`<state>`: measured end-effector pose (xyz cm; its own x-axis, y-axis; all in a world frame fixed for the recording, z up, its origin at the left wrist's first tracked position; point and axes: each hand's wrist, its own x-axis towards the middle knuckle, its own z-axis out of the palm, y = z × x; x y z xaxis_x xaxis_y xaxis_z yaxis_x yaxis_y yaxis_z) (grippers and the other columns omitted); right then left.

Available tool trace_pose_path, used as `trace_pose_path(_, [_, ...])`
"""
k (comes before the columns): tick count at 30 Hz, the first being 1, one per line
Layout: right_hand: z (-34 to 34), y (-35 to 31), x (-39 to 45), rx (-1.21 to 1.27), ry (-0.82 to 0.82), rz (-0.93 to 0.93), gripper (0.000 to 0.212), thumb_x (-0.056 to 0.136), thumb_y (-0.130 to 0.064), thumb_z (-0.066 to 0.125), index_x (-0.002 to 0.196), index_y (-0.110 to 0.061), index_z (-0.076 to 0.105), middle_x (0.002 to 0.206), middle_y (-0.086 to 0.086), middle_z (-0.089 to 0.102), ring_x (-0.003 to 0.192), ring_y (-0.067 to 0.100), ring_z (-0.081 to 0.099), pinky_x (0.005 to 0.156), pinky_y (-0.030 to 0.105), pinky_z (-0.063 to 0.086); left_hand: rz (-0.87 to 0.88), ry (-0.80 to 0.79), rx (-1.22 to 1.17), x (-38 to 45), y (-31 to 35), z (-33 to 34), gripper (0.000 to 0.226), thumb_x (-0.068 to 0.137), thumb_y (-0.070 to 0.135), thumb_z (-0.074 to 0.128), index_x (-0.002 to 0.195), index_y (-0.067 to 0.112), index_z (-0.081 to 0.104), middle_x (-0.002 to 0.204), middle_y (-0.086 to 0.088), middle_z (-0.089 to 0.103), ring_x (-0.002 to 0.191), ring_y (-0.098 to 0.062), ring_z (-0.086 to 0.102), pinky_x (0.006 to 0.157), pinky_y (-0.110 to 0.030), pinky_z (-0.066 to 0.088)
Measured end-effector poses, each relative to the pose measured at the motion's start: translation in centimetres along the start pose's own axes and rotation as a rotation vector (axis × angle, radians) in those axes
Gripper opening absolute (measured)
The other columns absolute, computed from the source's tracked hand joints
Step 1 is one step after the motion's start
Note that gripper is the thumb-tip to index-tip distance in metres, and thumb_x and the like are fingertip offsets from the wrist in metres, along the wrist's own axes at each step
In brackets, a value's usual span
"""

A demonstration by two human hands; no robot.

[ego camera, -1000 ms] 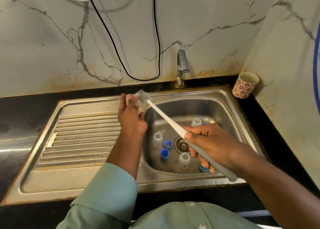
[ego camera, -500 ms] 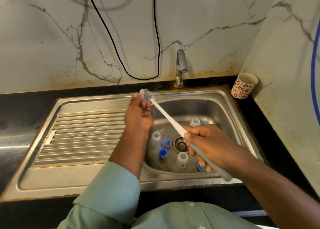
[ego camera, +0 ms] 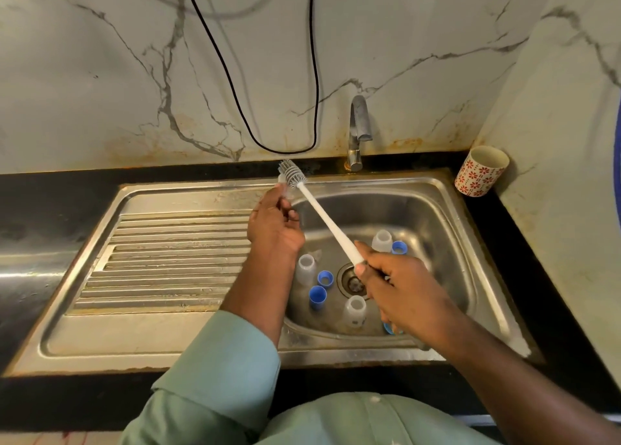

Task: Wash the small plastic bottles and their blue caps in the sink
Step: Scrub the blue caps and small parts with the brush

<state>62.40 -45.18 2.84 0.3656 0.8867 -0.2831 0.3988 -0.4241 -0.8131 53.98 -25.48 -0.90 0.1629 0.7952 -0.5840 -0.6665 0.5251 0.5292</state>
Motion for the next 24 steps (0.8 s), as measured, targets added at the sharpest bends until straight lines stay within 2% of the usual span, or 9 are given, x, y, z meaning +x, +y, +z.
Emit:
trace_pose_path(2, [0.1,0.6,-0.2,-0.084,-0.025,-0.053,0.020,0.100,-0.027,0.049,0.099,-0.026,0.069,0.081,-0.031,0.066,0.045,0.001,0.049,0.047,0.016,0.039,0.031,0.040,-0.045,0.4,0.7,0.0,0.010,0.086,0.005,0.071,0.094,0.009,0.066,0.062,0.002,0.062,0.042,-0.002,0.053,0.036,-0.013,0.037])
trace_pose_path(4, [0.2,1.1,-0.2,-0.116,-0.035,-0.070,0.020,0.100,-0.026,0.049,0.094,-0.025,0.069,0.101,-0.027,0.068,0.046,0.000,0.052,0.046,0.013,0.036,0.065,0.050,-0.014,0.3,0.6,-0.1,0.016,0.085,0.005,0.071,0.101,0.008,0.068,0.064,0.001,0.063,0.043,-0.002,0.051,0.037,-0.014,0.036])
trace_pose_path(8, [0.2,0.8,0.6,-0.086,0.018,-0.059,0.028,0.101,-0.026,0.049,0.125,-0.029,0.063,0.067,-0.038,0.059,0.045,-0.002,0.051,0.044,0.013,0.038,0.077,0.044,-0.011,0.0,-0.1,0.0,0.020,0.084,0.004,0.073,0.104,0.003,0.069,0.068,-0.002,0.067,0.047,-0.003,0.055,0.039,-0.015,0.040])
trace_pose_path(12, [0.3,0.7,0.0,-0.132,-0.028,-0.104,0.019,0.101,-0.024,0.051,0.100,-0.031,0.069,0.074,-0.041,0.060,0.049,-0.004,0.053,0.047,0.015,0.038,0.159,0.119,0.028,0.7,0.9,0.0,0.033,0.084,0.006,0.075,0.116,0.004,0.067,0.078,-0.005,0.072,0.050,-0.004,0.057,0.041,-0.018,0.040])
trace_pose_path(14, [0.4,0.6,1.0,-0.100,0.011,-0.061,0.022,0.101,-0.025,0.049,0.111,-0.028,0.068,0.064,-0.042,0.056,0.046,-0.006,0.052,0.044,0.012,0.037,0.171,0.101,0.109,-0.1,-0.1,-0.1,0.025,0.084,0.009,0.076,0.107,0.008,0.067,0.085,-0.007,0.073,0.053,-0.006,0.058,0.044,-0.020,0.041])
trace_pose_path(17, [0.2,0.7,0.9,-0.137,-0.023,-0.079,0.026,0.101,-0.026,0.049,0.121,-0.024,0.065,0.059,-0.044,0.052,0.045,-0.004,0.050,0.045,0.013,0.038,0.211,0.123,0.121,-0.4,-0.4,-0.8,0.016,0.088,0.009,0.071,0.103,0.014,0.070,0.099,-0.007,0.076,0.074,-0.011,0.067,0.069,-0.028,0.055])
trace_pose_path(19, [0.2,0.7,0.2,-0.127,-0.055,-0.086,0.026,0.101,-0.026,0.048,0.121,-0.027,0.065,0.060,-0.045,0.052,0.047,-0.004,0.051,0.047,0.012,0.038,0.277,0.128,0.160,-0.4,-0.5,-1.1,0.017,0.090,0.008,0.069,0.104,0.017,0.073,0.104,-0.007,0.075,0.081,-0.011,0.068,0.083,-0.032,0.055])
trace_pose_path(22, [0.4,0.5,0.7,-0.075,-0.020,-0.003,0.023,0.101,-0.029,0.048,0.113,-0.026,0.068,0.058,-0.038,0.056,0.044,-0.004,0.052,0.044,0.011,0.036,0.427,0.100,0.295,-0.4,-1.4,-1.1,0.018,0.090,0.005,0.068,0.103,0.016,0.074,0.104,-0.007,0.075,0.084,-0.011,0.066,0.088,-0.034,0.055])
trace_pose_path(24, [0.1,0.3,0.5,-0.012,-0.056,0.024,0.022,0.100,-0.028,0.050,0.110,-0.023,0.068,0.054,-0.021,0.058,0.039,0.002,0.047,0.042,0.016,0.036,0.578,0.118,0.388,0.0,-0.6,-1.5,0.020,0.092,0.004,0.065,0.106,0.016,0.074,0.105,-0.005,0.075,0.093,-0.011,0.067,0.091,-0.032,0.055])
